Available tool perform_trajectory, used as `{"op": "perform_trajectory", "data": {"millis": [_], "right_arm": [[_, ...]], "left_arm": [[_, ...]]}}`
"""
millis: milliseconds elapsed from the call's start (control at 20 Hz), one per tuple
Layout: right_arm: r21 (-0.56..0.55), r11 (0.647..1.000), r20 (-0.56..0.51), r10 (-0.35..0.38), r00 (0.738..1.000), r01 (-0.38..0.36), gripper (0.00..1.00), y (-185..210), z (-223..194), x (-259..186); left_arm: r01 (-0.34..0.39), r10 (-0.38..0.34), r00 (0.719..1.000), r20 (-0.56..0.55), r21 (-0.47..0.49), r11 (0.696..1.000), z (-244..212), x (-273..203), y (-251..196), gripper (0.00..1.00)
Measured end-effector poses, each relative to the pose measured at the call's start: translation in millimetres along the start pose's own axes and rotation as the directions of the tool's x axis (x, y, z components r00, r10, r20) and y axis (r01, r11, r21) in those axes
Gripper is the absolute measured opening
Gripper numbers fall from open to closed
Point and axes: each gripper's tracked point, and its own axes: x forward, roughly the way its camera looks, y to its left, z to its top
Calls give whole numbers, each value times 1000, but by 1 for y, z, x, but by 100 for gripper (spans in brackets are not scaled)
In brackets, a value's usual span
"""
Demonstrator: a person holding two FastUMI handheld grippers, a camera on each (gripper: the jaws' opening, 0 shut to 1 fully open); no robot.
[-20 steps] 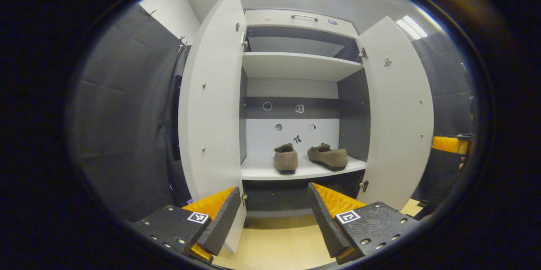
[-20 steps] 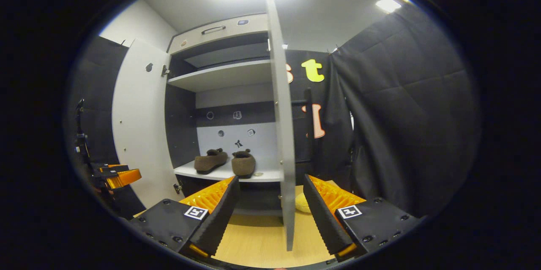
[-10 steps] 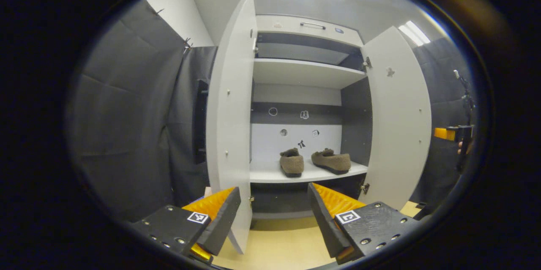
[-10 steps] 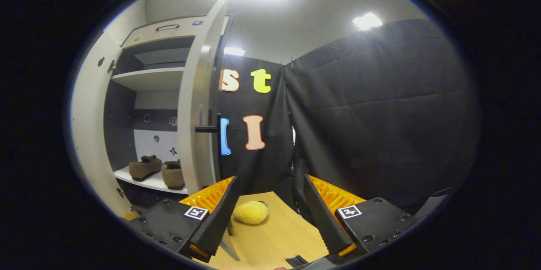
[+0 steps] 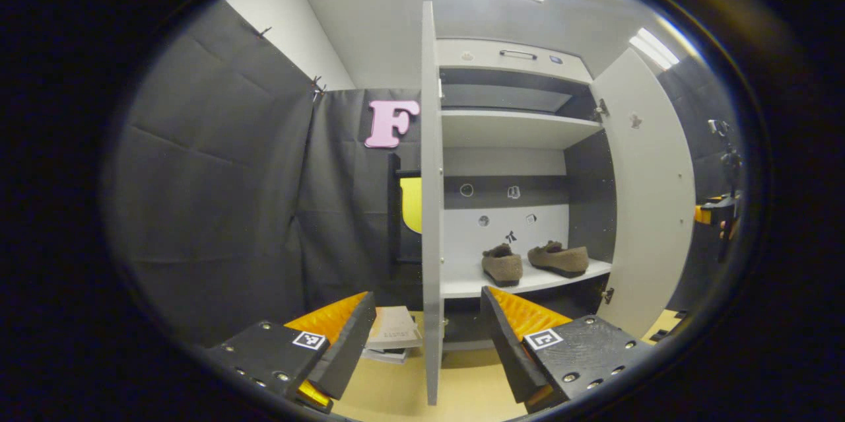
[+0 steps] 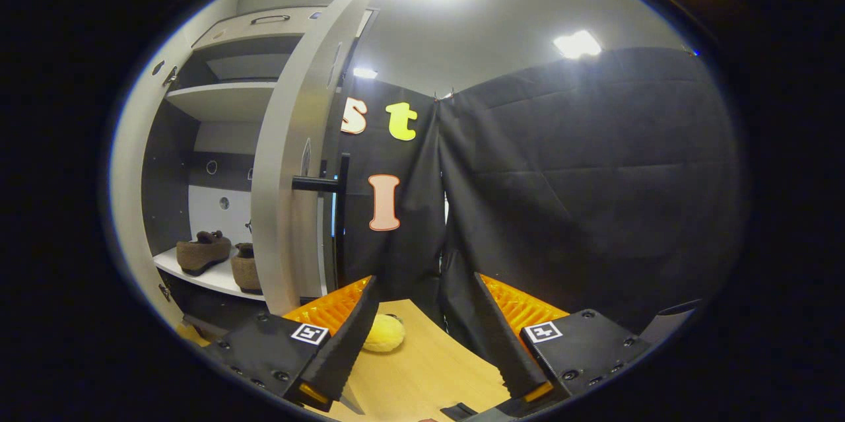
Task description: Grab one shoe with the right hand and put it into the shoe cabinet, grab the other shoe with the left hand and put it into the shoe cabinet; then close the right door with the right hand and the left door with the left hand.
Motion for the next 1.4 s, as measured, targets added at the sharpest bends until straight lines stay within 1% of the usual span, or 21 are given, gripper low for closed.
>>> {"op": "perform_trajectory", "data": {"millis": [50,100,150,200,250,450,550,800,850,900,950,1000,1050,1200,1250,1300,1350,1400], "right_arm": [[-5,1000,4,7,1000,-7,88,7,0,-5],[-7,1000,9,19,1000,-19,92,14,1,-9],[-4,999,13,36,999,-36,92,23,2,-13],[3,999,16,54,998,-54,88,34,3,-16],[9,997,16,70,997,-70,92,43,4,-18],[6,992,32,124,992,-125,92,82,7,-26],[-4,988,36,154,987,-154,92,99,7,-28],[10,968,40,248,968,-249,93,148,12,-23],[9,963,39,268,963,-269,91,161,11,-22],[2,959,40,282,959,-282,94,171,10,-20],[-9,955,43,296,954,-296,91,180,10,-17],[-20,952,44,306,951,-306,94,188,9,-15],[-29,950,46,311,949,-309,91,193,10,-13],[-53,948,53,316,947,-313,93,202,12,-11],[-51,950,52,312,949,-309,94,201,11,-10],[-46,953,51,301,952,-299,91,198,11,-10],[-37,954,46,298,954,-296,93,197,9,-11],[-27,956,39,294,955,-293,96,195,7,-14]], "left_arm": [[-7,7,1000,5,-4,1000,1,2,6,96],[-12,12,1000,10,-6,1000,1,5,12,96],[-17,17,1000,13,-7,1000,1,7,19,96],[-20,20,1000,14,-8,1000,0,8,23,93],[-24,24,1000,13,-11,1000,-1,9,27,96],[-34,33,999,-15,-69,997,-13,7,40,96],[-44,43,999,-20,-81,996,-17,3,48,96],[-82,81,996,-20,-60,995,-18,-5,69,96],[-91,90,996,-19,-58,994,-18,-8,74,96],[-99,99,995,-17,-58,993,-19,-11,76,92],[-106,106,994,-16,-58,993,-19,-12,79,96],[-113,113,993,-18,-58,992,-20,-13,83,96],[-122,120,992,-24,-57,991,-22,-13,88,96],[-138,136,990,-34,-57,989,-25,-12,97,96],[-139,137,990,-36,-57,989,-25,-11,98,92],[-137,135,990,-37,-55,989,-23,-8,100,96],[-136,135,990,-37,-53,989,-22,-3,102,92],[-135,133,990,-37,-52,989,-20,1,104,96]]}}
